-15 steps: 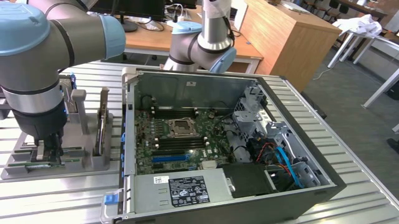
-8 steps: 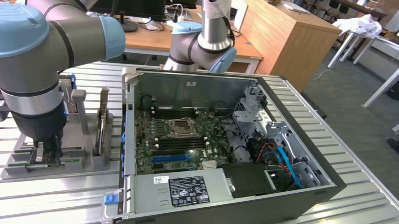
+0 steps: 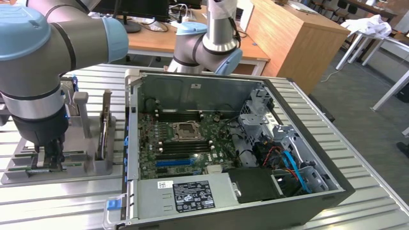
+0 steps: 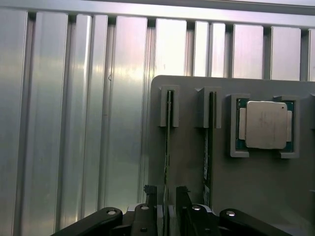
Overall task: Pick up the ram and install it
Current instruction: 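Pick up the ram and move it above insertion slot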
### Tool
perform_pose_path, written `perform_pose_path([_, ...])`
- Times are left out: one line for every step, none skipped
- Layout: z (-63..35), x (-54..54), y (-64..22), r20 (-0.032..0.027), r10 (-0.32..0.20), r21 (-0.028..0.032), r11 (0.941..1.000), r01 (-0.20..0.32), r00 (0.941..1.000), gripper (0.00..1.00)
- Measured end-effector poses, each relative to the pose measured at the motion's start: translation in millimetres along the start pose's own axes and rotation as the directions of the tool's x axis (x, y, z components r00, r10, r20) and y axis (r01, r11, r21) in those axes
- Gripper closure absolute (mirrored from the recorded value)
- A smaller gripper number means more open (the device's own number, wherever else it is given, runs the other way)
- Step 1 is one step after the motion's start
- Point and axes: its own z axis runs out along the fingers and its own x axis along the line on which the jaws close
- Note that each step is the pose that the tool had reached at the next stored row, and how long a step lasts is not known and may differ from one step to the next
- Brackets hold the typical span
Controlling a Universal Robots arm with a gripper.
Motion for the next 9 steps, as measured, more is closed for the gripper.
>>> perform_pose_path([0.2,0.0,0.0,0.0,0.0,-0.0001,1.0,0.0,1.0,0.7])
perform_pose_path([0.2,0.0,0.0,-0.0001,0.0,-0.0001,1.0,0.0,1.0,0.7])
perform_pose_path([0.3,0.0,0.0,-0.0001,0.0,-0.0001,1.0,0.0,1.0,0.7])
perform_pose_path([0.5,0.0,-0.1,0.0,0.0,0.0,1.0,0.0,1.0,0.7])
perform_pose_path([0.7,0.0,-0.4,0.0002,0.0,0.0003,1.0,0.0,1.0,0.7])
perform_pose_path([0.8,0.0,-0.9,0.0002,0.0,0.0003,1.0,0.0,1.0,0.7])
perform_pose_path([0.8,0.1,-1.3,0.0001,0.0,0.0003,1.0,0.0,1.0,0.7])
perform_pose_path([0.8,0.0,-1.2,0.0001,0.0,0.0002,1.0,0.0,1.0,0.7])
perform_pose_path([0.8,0.1,-1.2,0.0001,0.0,0.0002,1.0,0.0,1.0,0.7])
